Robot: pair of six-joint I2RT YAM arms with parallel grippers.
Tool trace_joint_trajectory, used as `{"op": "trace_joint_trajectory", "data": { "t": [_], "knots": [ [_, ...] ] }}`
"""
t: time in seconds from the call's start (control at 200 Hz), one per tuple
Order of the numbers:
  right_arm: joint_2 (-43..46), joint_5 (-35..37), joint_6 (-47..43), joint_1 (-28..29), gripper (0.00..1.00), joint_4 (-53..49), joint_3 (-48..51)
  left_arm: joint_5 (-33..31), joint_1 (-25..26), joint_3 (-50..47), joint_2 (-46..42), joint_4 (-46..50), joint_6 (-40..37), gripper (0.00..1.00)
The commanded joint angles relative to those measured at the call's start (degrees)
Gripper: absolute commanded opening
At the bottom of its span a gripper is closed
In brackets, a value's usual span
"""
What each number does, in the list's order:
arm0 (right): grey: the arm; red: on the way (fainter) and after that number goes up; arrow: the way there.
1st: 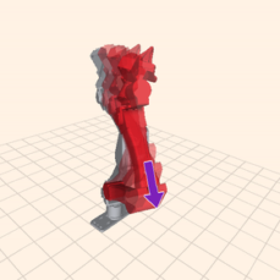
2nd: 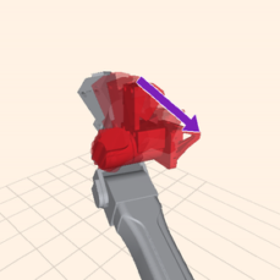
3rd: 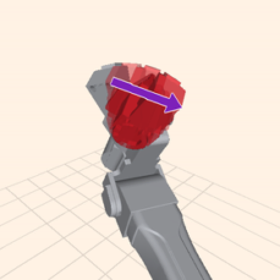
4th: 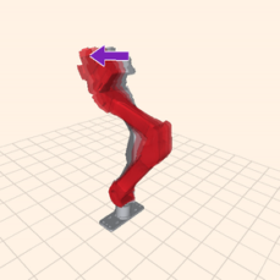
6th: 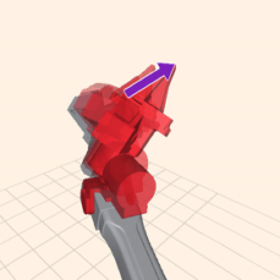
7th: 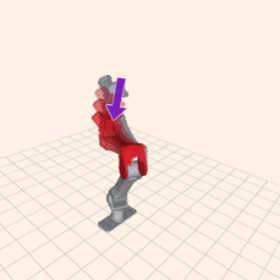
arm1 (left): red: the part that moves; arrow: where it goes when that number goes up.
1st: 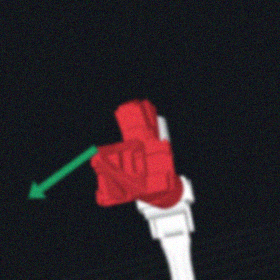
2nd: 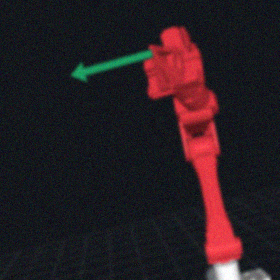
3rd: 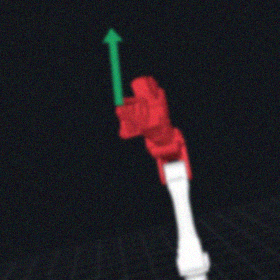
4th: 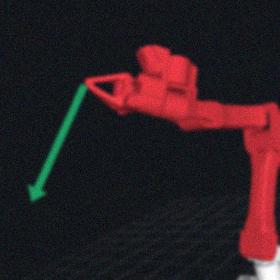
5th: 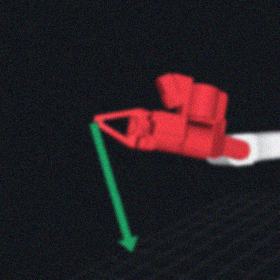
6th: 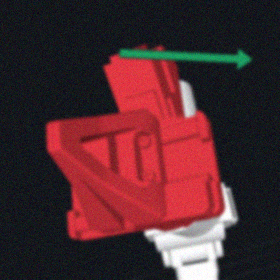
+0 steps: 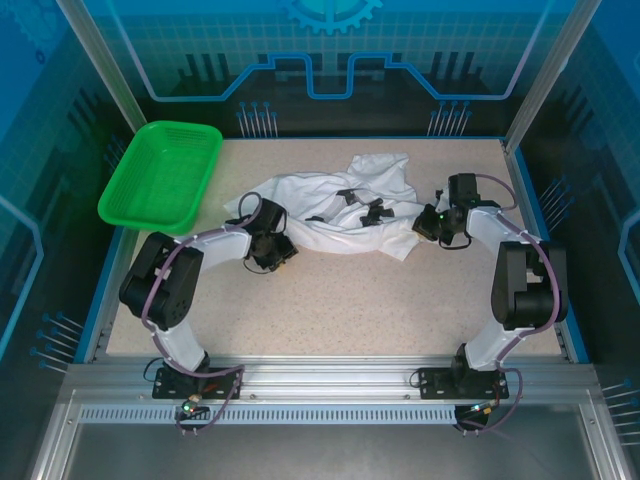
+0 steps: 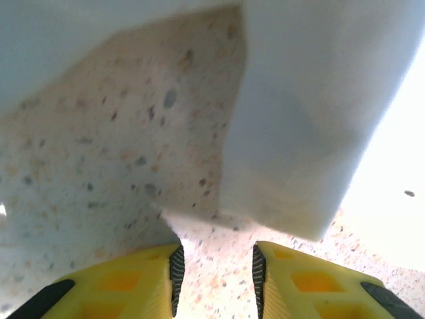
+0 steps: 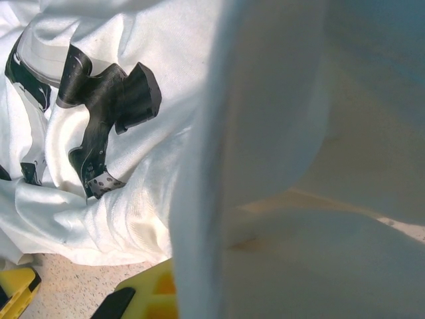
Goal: Fold and stack the t-shirts
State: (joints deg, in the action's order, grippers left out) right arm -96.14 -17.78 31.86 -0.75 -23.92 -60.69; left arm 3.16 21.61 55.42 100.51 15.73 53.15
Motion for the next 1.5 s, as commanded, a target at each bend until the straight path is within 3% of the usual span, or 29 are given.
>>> {"op": "trace_joint_trajectory", "data": {
  "t": [0.0,0.095,0.195,0.65,0.99,1.131,1.496],
  "knots": [
    [0.0,-1.7,-0.7,0.6,0.0,0.5,0.6,-8.8,-0.9,2.4,1.9,-5.6,-5.3,0.37],
    [0.0,-1.8,-0.8,0.6,0.0,0.5,0.7,-9.7,-0.8,3.7,2.3,-4.6,-7.0,0.37],
    [-0.1,-2.0,-0.8,0.6,0.0,0.5,0.7,-9.8,-0.6,4.6,3.0,-4.0,-8.6,0.28],
    [-0.3,-2.3,-0.7,0.6,0.0,0.6,0.5,-6.5,0.1,9.9,8.5,-1.2,-7.7,0.28],
    [-0.2,-2.3,-0.7,0.4,0.0,0.6,0.7,-5.9,0.1,12.8,10.7,1.8,-6.8,0.1],
    [-0.1,-2.3,-0.7,0.5,0.0,0.6,0.7,-4.9,0.1,13.3,10.1,2.8,-6.8,0.0],
    [0.9,-2.4,-0.8,0.2,0.0,0.8,1.1,-2.2,0.3,11.5,1.2,6.2,-4.9,0.0]
  ]
}}
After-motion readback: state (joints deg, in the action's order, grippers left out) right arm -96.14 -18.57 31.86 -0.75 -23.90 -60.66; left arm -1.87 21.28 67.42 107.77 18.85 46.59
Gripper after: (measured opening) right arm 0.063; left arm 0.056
